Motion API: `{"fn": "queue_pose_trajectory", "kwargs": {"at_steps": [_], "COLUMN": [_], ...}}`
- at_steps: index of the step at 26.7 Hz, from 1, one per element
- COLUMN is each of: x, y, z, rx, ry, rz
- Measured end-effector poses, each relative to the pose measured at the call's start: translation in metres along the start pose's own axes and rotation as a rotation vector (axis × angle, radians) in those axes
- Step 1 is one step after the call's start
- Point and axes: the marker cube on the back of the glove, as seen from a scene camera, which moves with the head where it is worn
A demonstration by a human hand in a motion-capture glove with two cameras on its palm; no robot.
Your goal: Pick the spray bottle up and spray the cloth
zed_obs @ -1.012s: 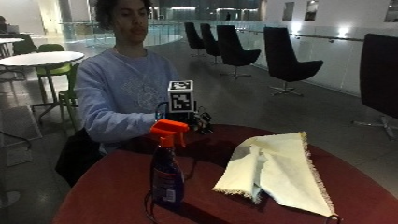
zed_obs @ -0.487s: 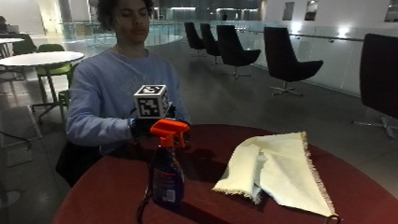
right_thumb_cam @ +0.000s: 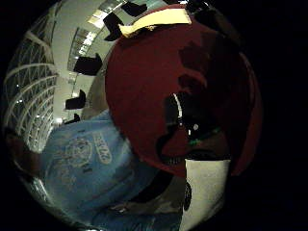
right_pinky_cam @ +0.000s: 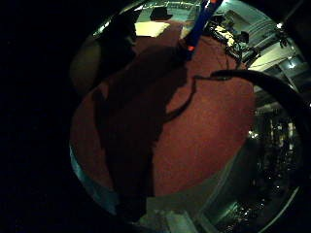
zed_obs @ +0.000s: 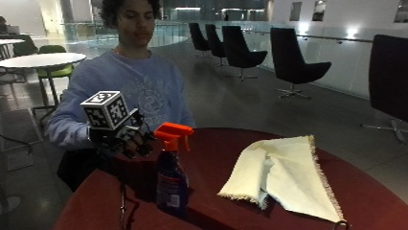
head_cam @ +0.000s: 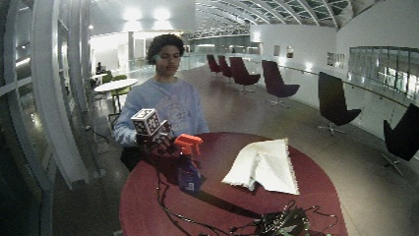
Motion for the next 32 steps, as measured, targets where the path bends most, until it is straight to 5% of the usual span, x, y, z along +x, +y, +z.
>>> {"fn": "queue_pose_trajectory", "kwargs": {"at_steps": [5,18,32], "x": [0.005,0.046,0.078], "y": [-0.005,-0.018,-0.054], "z": [0.001,-0.02,-0.013], "rx": [0.049,0.331,0.4], "ry": [-0.109,-1.058,-1.087], "rz": [0.008,0.163,0.272]}}
